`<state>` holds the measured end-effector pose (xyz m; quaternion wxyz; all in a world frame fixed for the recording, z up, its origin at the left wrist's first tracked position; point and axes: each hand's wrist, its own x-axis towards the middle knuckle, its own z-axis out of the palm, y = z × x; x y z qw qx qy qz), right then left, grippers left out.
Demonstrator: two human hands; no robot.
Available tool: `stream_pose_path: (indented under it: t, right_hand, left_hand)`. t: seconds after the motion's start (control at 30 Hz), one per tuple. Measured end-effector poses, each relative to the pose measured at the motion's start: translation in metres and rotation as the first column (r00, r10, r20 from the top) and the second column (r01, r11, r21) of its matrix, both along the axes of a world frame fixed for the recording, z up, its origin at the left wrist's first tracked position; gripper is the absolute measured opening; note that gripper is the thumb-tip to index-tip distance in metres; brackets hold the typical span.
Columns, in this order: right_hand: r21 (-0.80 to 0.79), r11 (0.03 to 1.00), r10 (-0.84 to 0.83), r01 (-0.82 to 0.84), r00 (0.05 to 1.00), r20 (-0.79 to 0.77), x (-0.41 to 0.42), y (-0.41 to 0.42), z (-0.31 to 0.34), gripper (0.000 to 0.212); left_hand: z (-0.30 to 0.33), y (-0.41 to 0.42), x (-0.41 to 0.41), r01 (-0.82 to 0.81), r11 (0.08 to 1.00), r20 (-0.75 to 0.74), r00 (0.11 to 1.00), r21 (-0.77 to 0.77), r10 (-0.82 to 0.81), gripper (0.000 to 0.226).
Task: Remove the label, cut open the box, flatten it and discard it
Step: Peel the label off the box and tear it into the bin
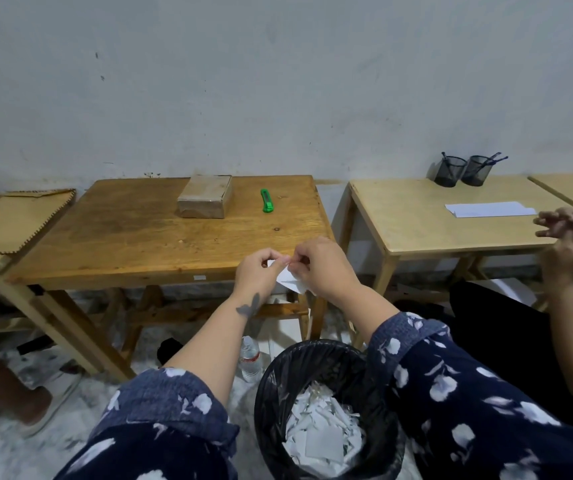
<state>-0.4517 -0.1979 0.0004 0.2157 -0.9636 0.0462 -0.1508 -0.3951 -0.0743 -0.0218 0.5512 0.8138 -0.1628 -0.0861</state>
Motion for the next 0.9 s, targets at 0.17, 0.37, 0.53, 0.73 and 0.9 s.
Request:
stream_pose_path:
  t: [0.17,0.37,0.53,0.73,0.9]
  right_hand:
    - [-0.107,0.994,0.034,-0.022,0.993,0.113,-0.013,0.008,-0.004,0.014]
    - [0.024,1.0,-0.02,0.018,0.997,0.079,-0.039,0.007,-0.006,0.015]
    - [0.467,0.867,-0.146,0.172,0.985,-0.091,-0.054,-0.023,0.001,0.011]
    - [0.511,0.823,-0.206,0.247,0.969,-0.136,-0.05,-0.019,-0.018,0.014]
    - [0.442,0.805,-0.347,0.395,0.918,-0.19,-0.05,-0.022,-0.034,0.013]
  left_hand:
    - [-0.006,-0.012,-0.001,-0.196,0.978,-0.337,0.927,-0.066,0.163,0.019]
    - [-0.014,0.007,0.006,-0.427,0.904,-0.382,0.836,-0.001,0.395,0.02]
    - [-0.024,0.008,0.003,-0.3,0.95,-0.115,0.944,0.083,0.308,0.02]
    - [-0.017,-0.03,-0.032,0.05,0.999,-0.284,0.958,-0.019,-0.053,0.035]
    - [-0.027,-0.029,-0.035,0.091,0.987,-0.41,0.901,-0.136,-0.139,0.029]
